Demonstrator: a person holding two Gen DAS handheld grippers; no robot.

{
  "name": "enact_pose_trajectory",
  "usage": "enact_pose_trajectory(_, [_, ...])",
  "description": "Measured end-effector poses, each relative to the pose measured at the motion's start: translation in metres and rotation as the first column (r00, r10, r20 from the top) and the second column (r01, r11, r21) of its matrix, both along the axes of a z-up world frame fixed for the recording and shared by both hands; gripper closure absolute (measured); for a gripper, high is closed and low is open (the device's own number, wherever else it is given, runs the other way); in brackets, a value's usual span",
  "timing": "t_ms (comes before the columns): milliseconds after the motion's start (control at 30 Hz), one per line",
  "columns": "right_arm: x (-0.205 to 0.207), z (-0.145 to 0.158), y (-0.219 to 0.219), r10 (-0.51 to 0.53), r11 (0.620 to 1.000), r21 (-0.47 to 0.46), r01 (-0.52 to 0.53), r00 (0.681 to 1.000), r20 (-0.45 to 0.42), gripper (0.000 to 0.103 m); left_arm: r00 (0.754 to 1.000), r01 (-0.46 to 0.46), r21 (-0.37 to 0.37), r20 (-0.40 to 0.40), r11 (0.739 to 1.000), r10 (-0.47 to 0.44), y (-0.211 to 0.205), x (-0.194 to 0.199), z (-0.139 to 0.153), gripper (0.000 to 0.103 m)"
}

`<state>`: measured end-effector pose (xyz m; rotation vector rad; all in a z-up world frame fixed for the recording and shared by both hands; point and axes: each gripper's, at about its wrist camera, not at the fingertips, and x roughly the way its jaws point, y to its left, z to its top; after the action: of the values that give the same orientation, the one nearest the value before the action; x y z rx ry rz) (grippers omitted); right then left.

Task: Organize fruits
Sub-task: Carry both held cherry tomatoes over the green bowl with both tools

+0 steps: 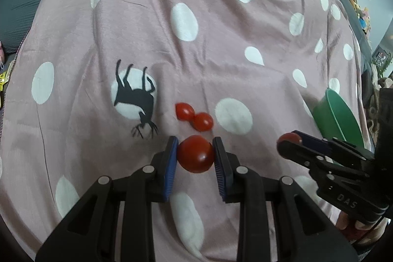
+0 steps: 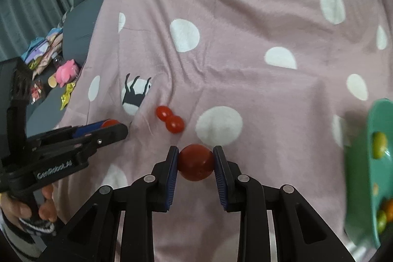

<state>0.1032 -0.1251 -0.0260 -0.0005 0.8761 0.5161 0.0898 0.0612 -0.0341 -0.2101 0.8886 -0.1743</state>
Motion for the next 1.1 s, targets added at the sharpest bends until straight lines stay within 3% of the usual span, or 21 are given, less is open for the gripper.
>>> enact_pose_trajectory(533, [-0.056, 0.020, -0.050, -0.084, 0.996, 0.030, 0.082, 0.994, 0.074, 0.073, 0.996, 0.082, 0.042, 0.016, 0.996, -0.083, -0.042, -0.040, 0.018, 0.075])
enact_pose_trajectory(1100, [-0.083, 0.035, -0.111, -0.207, 0.977, 0.077, 0.198, 0.970, 0.127, 0.073, 0.975, 0.209, 0.089, 0.053, 0.974, -0.214, -0.107, -0.044, 0.042, 0.074])
